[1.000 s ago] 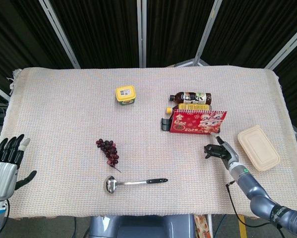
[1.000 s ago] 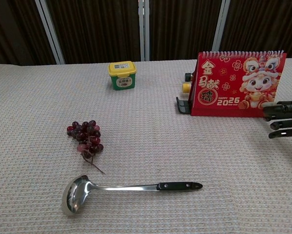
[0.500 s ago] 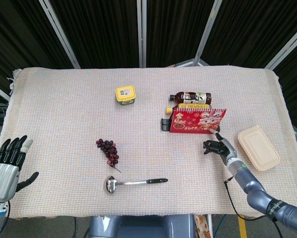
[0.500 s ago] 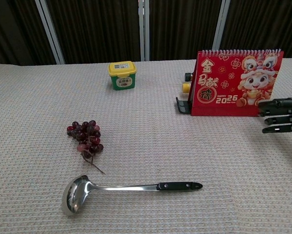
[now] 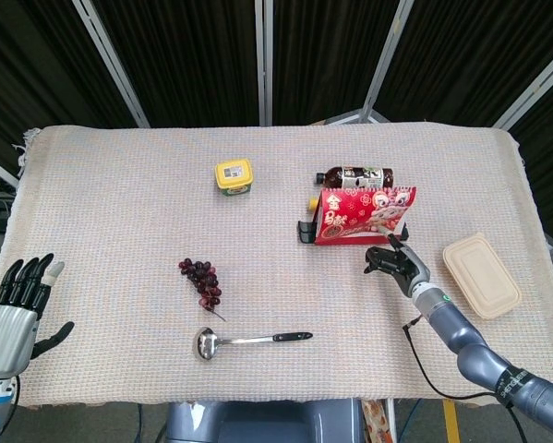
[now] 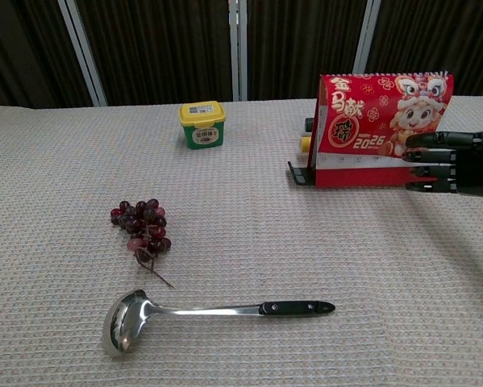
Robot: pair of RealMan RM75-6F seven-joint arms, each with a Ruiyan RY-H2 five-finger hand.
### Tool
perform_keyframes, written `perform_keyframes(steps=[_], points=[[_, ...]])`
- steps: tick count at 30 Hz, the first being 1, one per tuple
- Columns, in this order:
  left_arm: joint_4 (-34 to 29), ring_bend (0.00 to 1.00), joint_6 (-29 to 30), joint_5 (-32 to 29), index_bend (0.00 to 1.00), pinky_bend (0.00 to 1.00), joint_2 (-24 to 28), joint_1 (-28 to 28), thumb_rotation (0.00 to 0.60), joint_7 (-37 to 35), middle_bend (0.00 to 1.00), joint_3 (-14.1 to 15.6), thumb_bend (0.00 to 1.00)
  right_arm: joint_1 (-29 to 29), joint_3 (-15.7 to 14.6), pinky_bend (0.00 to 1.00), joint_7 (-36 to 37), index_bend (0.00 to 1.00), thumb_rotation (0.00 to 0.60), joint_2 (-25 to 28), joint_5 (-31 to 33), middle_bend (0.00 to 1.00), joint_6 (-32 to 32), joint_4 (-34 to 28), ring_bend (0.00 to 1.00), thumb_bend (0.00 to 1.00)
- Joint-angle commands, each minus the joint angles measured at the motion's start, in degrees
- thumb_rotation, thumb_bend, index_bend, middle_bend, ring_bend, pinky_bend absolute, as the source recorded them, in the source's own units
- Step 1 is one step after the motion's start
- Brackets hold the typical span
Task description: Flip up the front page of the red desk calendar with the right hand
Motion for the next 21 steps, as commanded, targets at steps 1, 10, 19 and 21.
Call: perform_keyframes(steps=[1, 10, 19, 21], points=[[-0.04, 0.00, 0.04, 0.10, 0.00, 0.00, 0.04, -0.02, 0.600, -0.08, 0.00, 0.01, 0.17, -0.74, 1.68, 0.53, 0.44, 0.05, 0.600, 0.68, -1.24, 0.64, -0.76, -1.44, 0.67, 0.40], [-0.01, 0.00, -0.29, -0.11, 0.00, 0.00, 0.07, -0.11, 0.600, -0.33, 0.00, 0.01, 0.17, -4.02, 6.36, 0.50, -0.65, 0.22, 0.600, 5.56, -5.79, 0.62, 2.30, -10.89, 0.67, 0.40], [-0.44, 0.00, -0.23, 0.37, 0.00, 0.00, 0.10, -0.08, 0.600, -0.09, 0.00, 0.26, 0.17, -6.97, 11.50, 0.45, -1.35, 0.27, 0.600, 11.79, -9.77, 0.46, 6.81, -18.91, 0.52, 0.41], [-0.49, 0.00, -0.28, 0.50, 0.00, 0.00, 0.10, -0.10, 0.600, -0.04, 0.00, 0.33, 0.17, -7.23, 12.19, 0.43, -1.92, 0.27, 0.600, 12.73, -10.46, 0.40, 8.15, -19.65, 0.44, 0.41]])
